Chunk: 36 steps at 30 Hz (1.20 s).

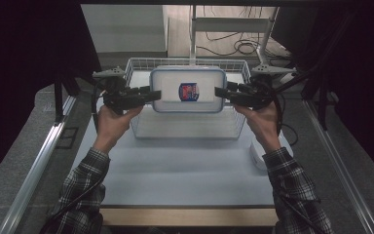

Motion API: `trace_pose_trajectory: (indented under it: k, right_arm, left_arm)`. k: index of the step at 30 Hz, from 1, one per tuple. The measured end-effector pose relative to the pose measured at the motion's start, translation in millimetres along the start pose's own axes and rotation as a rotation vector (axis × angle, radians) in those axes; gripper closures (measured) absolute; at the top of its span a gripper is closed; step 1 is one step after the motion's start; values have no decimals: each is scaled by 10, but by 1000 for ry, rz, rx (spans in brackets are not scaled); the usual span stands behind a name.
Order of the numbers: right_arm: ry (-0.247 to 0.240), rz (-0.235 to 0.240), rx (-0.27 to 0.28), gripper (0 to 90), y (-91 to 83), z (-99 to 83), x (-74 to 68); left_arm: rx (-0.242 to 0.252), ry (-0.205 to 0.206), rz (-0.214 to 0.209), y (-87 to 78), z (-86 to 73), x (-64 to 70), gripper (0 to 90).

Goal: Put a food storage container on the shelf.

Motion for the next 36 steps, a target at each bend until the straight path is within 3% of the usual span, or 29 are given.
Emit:
trace_pose_trajectory:
  k: [9,21,36]
  right_arm:
    - [25,4,11,481,102,74,123]
    - [76,-25,-16,474,238,28,296]
    - [124,-44,6,473,310,77,392]
  left_arm:
    - [7,-15,14,59,99,-103,515]
    - [6,-75,27,201,63,-249,506]
    - [21,-106,47,258,116,-320,503]
Point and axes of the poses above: each handheld gripper's, and its own axes: y roughly forward along the jaws, z roughly out of its top, x roughly to its right, the point moved 7 cm from there along y, roughly forward along the jaws, and after that the axes turned 1 degree about -y, right-handed, at the moved point
